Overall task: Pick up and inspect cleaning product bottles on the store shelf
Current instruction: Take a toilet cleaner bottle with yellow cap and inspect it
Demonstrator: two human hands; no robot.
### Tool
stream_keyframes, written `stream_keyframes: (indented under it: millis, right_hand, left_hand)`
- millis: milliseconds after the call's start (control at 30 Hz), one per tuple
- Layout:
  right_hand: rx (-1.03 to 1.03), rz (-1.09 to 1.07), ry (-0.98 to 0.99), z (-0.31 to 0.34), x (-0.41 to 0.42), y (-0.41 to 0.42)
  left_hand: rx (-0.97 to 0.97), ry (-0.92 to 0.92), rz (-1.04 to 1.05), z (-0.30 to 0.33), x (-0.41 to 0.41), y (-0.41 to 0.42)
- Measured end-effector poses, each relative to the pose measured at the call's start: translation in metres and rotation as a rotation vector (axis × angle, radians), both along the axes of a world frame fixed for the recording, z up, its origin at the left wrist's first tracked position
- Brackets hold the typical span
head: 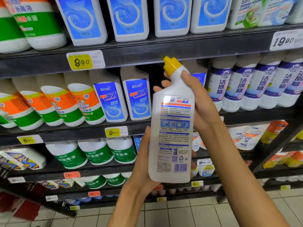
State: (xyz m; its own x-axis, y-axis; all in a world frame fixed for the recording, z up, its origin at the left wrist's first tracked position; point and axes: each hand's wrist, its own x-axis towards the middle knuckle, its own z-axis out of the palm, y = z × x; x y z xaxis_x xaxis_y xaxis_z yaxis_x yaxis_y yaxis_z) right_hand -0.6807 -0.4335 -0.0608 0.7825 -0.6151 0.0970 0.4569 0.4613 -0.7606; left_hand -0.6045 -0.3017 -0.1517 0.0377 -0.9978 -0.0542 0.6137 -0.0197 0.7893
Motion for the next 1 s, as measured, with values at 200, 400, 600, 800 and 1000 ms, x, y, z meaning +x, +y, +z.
stream_keyframes:
  millis: [200,400,600,800,1000]
  right_hand:
    - [-0.311,-0.289,0.235,0.003,0.001,0.007]
    - [-0.337,-0.253,0.112,0.007,0.003,0.014]
    - [-0.348,-0.131,0.084,0.008,0.005,0.005]
    - [-0.493,-0.413,0.418,0.010,0.004,0.003]
    - [-0.504,-0.309,0.503,0.012,-0.004,-0.008]
  left_hand:
    - [0.111,-0.446,0.276,-0.004,0.014,0.003]
    - [0.130,-0.235,0.306,-0.004,0.002,-0.011]
    - [0.143,0.019,-0.025,-0.004,-0.006,-0.009]
    - [0.167,-0.293,0.220,-0.005,-0.008,-0.013]
    - [0.114,-0.289,0.074,0.010,-0.001,0.000]
